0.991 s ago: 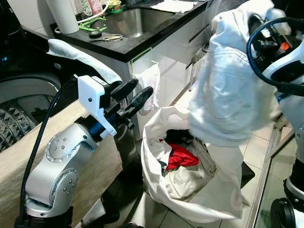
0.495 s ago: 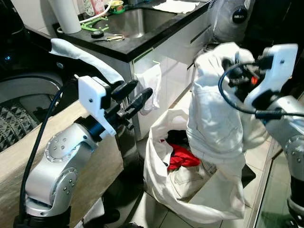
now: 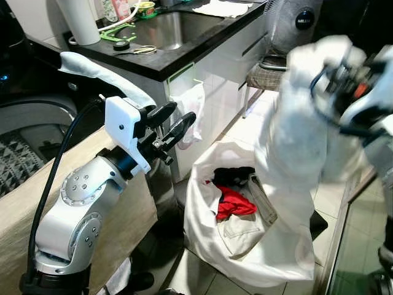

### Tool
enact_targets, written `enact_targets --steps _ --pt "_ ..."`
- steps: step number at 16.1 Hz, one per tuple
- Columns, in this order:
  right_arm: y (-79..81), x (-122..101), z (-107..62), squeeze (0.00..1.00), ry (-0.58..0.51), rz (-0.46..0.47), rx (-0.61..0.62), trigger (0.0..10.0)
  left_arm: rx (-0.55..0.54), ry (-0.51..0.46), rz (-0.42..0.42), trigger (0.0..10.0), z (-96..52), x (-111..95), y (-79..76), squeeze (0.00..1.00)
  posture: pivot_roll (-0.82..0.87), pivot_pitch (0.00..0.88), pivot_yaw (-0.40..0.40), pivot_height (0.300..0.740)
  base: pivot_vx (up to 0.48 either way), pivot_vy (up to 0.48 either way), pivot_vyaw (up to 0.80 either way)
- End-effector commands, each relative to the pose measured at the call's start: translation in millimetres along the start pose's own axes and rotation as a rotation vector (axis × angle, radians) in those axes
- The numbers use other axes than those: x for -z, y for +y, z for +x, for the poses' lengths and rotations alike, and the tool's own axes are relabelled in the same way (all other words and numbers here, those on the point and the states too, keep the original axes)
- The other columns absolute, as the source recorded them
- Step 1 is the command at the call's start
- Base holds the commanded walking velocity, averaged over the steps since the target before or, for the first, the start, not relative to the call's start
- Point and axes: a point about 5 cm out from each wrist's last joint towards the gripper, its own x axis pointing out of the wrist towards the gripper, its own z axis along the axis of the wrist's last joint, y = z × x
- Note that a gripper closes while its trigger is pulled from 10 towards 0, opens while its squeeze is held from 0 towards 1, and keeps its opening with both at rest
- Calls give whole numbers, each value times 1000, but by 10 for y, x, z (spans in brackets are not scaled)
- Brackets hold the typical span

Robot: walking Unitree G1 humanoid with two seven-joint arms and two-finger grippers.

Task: Clothes washing

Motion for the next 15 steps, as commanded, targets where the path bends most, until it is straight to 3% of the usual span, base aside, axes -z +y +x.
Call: enact_targets --steps 1,2,4,5,7,10,12,15 --pt "87 -171 17 0 -88 -7 -57 10000 -9 -3 9 10000 12 -6 17 0 -53 0 84 740 0 0 0" --pt "232 -363 38 0 -175 34 -163 10000 -7 -6 6 10000 17 -11 8 0 -54 0 87 740 0 0 0" --pt "564 -329 -77 0 -128 -12 -465 10000 2 -2 7 10000 13 -17 5 0 -49 0 88 740 0 0 0" --pt "640 -331 -108 0 -124 -5 -523 10000 7 -1 6 10000 3 -24 6 0 -48 0 89 740 0 0 0" --pt "598 -351 -109 0 -125 53 -534 10000 27 17 2 10000 -21 -4 -9 0 -50 0 92 740 0 0 0" --pt "585 -304 -207 0 -72 62 -701 10000 78 53 -12 10000 -46 43 -65 0 -48 0 95 740 0 0 0" --pt "465 -300 -253 0 -60 132 -816 10000 85 55 -12 10000 -39 48 -68 0 -45 0 94 740 0 0 0" --pt "374 -246 -239 0 7 112 -879 10000 81 56 -14 10000 -52 52 -76 0 -40 0 75 740 0 0 0"
